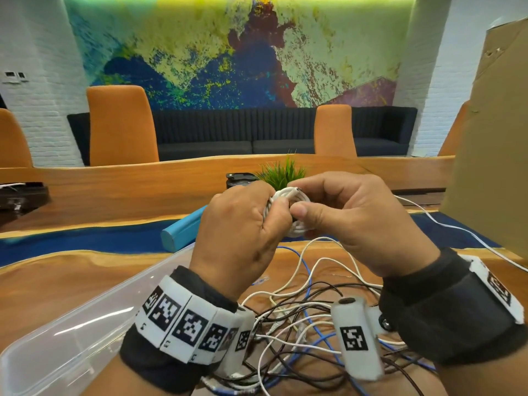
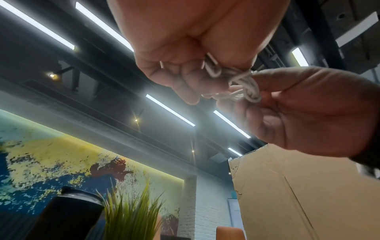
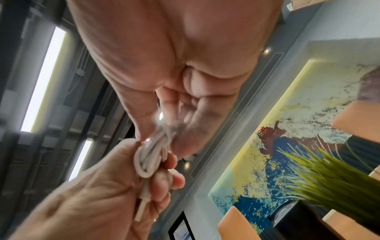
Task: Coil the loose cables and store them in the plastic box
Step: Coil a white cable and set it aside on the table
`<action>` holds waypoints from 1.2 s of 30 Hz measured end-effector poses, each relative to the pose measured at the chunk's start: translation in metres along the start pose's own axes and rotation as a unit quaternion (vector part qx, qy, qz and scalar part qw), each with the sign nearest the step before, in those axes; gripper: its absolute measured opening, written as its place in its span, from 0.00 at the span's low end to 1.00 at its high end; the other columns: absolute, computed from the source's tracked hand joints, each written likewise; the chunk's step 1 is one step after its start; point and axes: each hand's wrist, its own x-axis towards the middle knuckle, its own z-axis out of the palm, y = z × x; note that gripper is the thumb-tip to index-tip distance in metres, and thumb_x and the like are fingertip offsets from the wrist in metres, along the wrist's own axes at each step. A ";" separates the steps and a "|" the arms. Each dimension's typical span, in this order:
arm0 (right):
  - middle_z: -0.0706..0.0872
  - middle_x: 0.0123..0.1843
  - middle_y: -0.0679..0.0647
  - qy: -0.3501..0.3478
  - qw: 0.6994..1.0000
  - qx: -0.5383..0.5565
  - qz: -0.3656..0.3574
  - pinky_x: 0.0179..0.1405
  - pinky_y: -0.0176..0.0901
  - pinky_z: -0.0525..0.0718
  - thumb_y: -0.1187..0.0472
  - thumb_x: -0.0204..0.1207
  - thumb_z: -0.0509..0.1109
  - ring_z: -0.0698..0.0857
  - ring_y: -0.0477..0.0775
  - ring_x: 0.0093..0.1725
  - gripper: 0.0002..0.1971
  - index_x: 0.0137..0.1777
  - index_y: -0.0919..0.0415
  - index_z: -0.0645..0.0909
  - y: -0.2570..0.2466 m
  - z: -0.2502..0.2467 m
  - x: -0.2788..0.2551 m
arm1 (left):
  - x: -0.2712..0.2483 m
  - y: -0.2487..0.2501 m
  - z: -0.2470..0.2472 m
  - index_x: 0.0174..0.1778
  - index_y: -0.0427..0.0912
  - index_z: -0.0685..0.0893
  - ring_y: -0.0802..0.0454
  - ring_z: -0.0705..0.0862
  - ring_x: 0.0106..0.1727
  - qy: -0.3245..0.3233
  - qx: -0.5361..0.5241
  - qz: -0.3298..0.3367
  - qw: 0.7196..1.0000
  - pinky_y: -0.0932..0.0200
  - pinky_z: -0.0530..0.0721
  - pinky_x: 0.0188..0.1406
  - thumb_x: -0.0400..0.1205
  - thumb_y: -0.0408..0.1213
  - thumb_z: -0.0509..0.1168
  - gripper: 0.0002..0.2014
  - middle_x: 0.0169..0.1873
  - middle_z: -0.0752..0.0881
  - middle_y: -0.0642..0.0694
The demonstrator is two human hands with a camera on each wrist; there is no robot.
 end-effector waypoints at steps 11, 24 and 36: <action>0.91 0.48 0.67 0.009 0.991 0.114 0.072 0.44 0.51 0.92 0.66 0.67 0.74 0.91 0.64 0.45 0.16 0.57 0.67 0.85 -0.010 -0.015 -0.001 | 0.003 0.011 -0.007 0.48 0.49 0.90 0.54 0.88 0.41 -0.046 -0.190 -0.066 0.978 0.58 0.85 0.38 0.82 0.52 0.63 0.14 0.36 0.90 0.54; 0.90 0.52 0.68 0.200 0.966 -0.031 0.159 0.50 0.57 0.91 0.72 0.75 0.73 0.90 0.68 0.52 0.09 0.55 0.68 0.87 -0.013 -0.087 -0.006 | 0.010 -0.014 -0.017 0.44 0.51 0.88 0.64 0.85 0.45 -0.076 -0.132 -0.071 0.986 0.77 0.76 0.38 0.85 0.55 0.61 0.16 0.42 0.89 0.62; 0.87 0.39 0.62 0.084 0.832 -0.236 0.495 0.37 0.46 0.83 0.72 0.75 0.73 0.83 0.56 0.38 0.04 0.43 0.64 0.87 0.110 -0.182 -0.064 | -0.001 -0.008 -0.011 0.50 0.73 0.84 0.62 0.88 0.40 -0.287 -0.039 -0.082 0.954 0.45 0.89 0.43 0.70 0.77 0.56 0.22 0.36 0.89 0.68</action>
